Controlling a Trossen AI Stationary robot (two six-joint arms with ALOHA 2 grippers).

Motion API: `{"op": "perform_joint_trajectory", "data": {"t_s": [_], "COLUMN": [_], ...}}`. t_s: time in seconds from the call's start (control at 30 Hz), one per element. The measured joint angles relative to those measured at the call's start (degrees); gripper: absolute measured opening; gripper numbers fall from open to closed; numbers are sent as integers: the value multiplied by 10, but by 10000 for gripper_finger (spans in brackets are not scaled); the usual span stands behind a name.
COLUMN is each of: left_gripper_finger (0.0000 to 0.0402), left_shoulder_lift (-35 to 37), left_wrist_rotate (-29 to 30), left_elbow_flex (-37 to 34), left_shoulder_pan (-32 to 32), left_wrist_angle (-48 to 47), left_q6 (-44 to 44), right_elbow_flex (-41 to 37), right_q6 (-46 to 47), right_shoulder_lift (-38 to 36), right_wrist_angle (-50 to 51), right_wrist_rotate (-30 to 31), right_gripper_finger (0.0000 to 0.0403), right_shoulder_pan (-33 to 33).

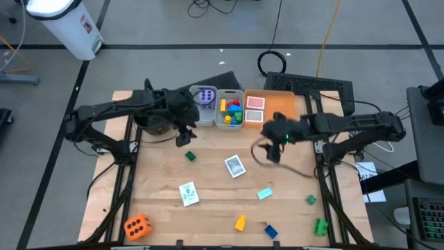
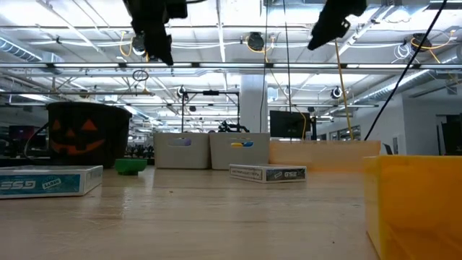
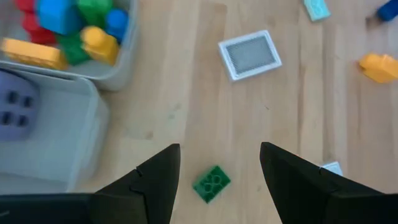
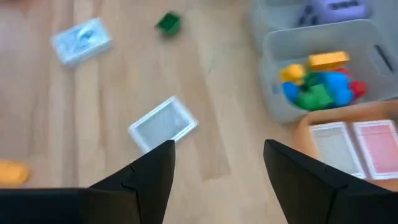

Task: Pick & Place Toys
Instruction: Put the light blue gamepiece into the right gray bin

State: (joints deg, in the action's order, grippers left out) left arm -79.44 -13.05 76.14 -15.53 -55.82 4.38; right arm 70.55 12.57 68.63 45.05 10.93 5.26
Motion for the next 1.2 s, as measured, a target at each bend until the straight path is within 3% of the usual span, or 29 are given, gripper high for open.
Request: {"op": "perform_joint_trajectory", "data": {"t_s": [0.27,0.43,0.7,1.2], "left_gripper_finger": [230,230,230,230], "left_shoulder_lift": [0,0,0,0], "left_wrist_rotate": [-39,-39,-55,-54], "left_elbow_flex": [-53,-54,-54,-53], "left_shoulder_pan": [12,23,38,44], "left_wrist_angle": [31,30,25,32], "left_q6": [-3,-1,16,19], "right_elbow_flex": [1,1,1,-27], "right_q6": [25,17,18,19], "right_shoulder_lift": [104,183,235,300], "right_wrist_angle": [29,18,-17,-8], "right_wrist_rotate": [8,-4,-95,-96], "right_gripper_finger": [238,238,238,238], "right_shoulder_pan": [149,201,235,239]}}
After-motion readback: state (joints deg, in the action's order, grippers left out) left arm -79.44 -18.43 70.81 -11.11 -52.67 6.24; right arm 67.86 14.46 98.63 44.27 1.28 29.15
